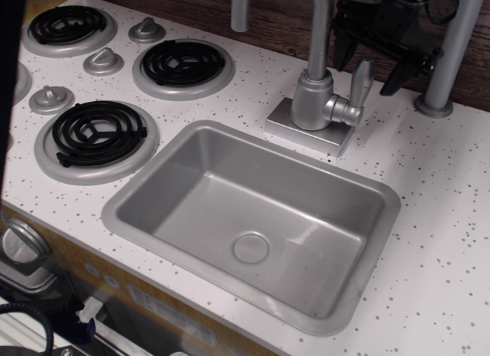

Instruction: Lever vertical to front

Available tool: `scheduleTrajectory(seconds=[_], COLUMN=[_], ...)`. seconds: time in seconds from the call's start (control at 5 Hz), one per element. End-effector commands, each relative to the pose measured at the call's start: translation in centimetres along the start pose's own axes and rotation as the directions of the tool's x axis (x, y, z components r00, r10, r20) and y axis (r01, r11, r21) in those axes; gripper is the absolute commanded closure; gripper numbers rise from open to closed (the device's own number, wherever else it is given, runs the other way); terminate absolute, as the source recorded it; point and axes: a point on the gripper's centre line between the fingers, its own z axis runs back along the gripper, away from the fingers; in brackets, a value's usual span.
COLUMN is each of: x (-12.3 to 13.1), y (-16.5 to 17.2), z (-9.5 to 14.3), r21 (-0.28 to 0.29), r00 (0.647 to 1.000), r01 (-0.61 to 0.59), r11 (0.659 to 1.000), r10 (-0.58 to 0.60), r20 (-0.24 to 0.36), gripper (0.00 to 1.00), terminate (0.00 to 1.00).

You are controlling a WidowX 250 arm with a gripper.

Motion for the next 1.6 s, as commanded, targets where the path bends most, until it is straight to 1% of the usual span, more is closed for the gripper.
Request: scheduleTrajectory(seconds=[0.0, 0.2, 0.4, 0.6, 0.8, 1.0, 1.4], x=[1.0, -0.3, -2.6, -4.0, -4.4, -4.8, -4.9], y=[0.7, 0.4, -0.2, -0.6, -0.8, -1.0, -1.2], z=[1.9, 2.1, 2.7, 2.4, 1.1, -0.4, -2.1], r21=[-0.004, 0.003, 0.016, 0.011, -0.022, -0.069, -0.098], r00=[0.999, 0.998, 0.992, 0.989, 0.988, 0.984, 0.984], r01=[-0.036, -0.069, -0.121, -0.14, -0.145, -0.148, -0.138], r11=[0.999, 0.998, 0.993, 0.99, 0.989, 0.987, 0.986], r10=[0.036, 0.069, 0.121, 0.141, 0.144, 0.139, 0.125], r20=[0.026, 0.007, -0.025, -0.052, -0.063, -0.112, -0.128], gripper=[1.0, 1.0, 1.0, 1.0, 1.0, 1.0, 1.0], terminate=[0.0, 0.0, 0.0, 0.0, 0.0, 0.0, 0.0])
